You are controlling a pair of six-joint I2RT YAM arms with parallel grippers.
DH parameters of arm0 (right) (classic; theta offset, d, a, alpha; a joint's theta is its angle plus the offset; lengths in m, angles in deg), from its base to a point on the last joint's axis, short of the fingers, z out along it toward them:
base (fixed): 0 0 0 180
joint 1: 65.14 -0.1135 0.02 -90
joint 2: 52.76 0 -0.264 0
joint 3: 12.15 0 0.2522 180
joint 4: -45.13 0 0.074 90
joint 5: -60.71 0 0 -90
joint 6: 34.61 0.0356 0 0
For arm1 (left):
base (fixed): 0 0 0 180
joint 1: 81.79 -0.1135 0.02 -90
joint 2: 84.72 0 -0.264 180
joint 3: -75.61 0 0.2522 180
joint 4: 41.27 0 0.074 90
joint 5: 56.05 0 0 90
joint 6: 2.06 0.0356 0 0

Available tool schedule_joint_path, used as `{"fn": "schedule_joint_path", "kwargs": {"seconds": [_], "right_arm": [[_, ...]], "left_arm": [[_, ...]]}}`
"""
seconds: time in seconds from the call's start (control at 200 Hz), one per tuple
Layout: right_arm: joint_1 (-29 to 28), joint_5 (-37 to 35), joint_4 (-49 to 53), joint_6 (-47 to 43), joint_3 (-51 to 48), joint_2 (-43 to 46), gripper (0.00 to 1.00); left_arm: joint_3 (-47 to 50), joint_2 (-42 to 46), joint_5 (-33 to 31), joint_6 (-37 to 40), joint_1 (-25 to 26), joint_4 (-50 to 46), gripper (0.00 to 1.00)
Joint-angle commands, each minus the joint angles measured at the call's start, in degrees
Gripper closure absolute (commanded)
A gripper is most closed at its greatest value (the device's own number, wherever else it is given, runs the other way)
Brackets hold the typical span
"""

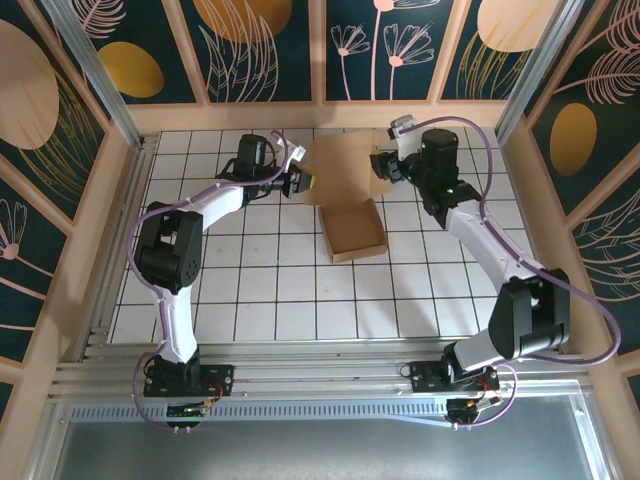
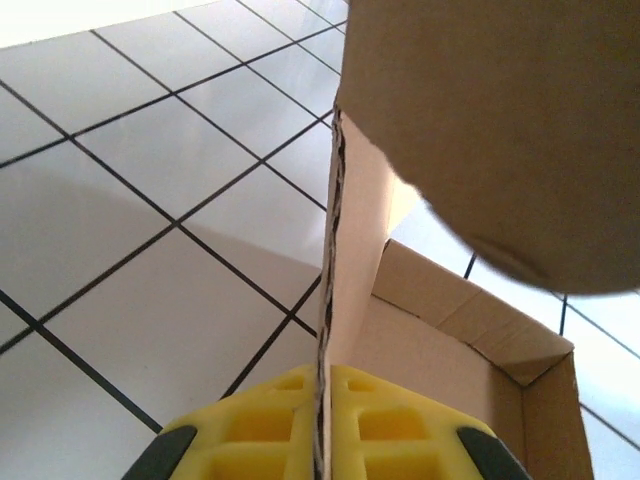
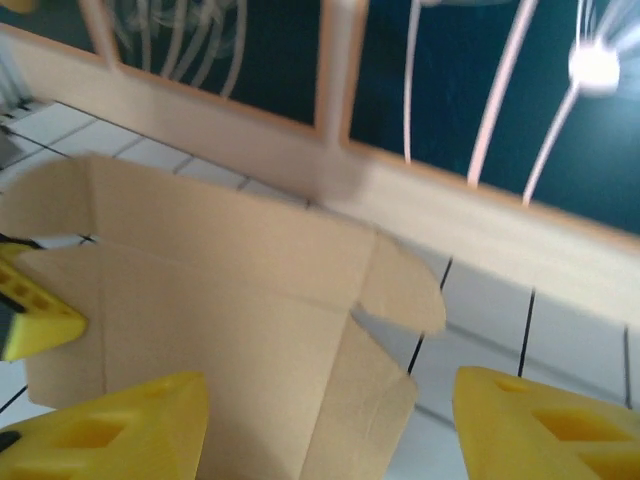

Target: Fold the paper box

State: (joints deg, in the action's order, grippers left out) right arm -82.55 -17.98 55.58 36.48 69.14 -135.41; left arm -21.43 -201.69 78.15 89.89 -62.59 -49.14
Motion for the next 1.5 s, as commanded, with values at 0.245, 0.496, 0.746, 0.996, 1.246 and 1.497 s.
{"fn": "schedule_joint_path", "kwargs": {"seconds": [0.245, 0.496, 0.746, 0.996, 1.246, 1.497], "right_arm": [[-3.0, 3.5, 14.3, -52.8, 8.8, -6.4, 0.38], [-3.7, 3.7, 22.2, -55.4, 16.6, -12.1, 0.42], [-5.8, 0.4, 21.1, -53.4, 13.5, -11.0, 0.75], [-7.4, 0.2, 18.1, -52.4, 8.3, -6.4, 0.85], [-9.6, -1.6, 16.5, -50.9, 3.6, -1.9, 0.89], [-11.8, -1.0, 16.6, -48.5, 0.9, 1.2, 0.9]], "left_arm": [[6.0, 4.8, -1.1, 20.1, 2.5, 6.7, 0.9], [7.9, 6.6, -2.4, 26.1, 3.3, 6.2, 0.91], [9.6, 8.7, -4.5, 25.5, 4.0, 8.2, 0.66], [30.6, 23.9, -6.1, 6.9, 4.1, 34.3, 0.38], [43.6, 40.6, -24.0, -29.5, 4.1, 32.9, 0.46], [32.8, 35.1, -39.7, -37.0, 3.1, 5.9, 0.49]]}}
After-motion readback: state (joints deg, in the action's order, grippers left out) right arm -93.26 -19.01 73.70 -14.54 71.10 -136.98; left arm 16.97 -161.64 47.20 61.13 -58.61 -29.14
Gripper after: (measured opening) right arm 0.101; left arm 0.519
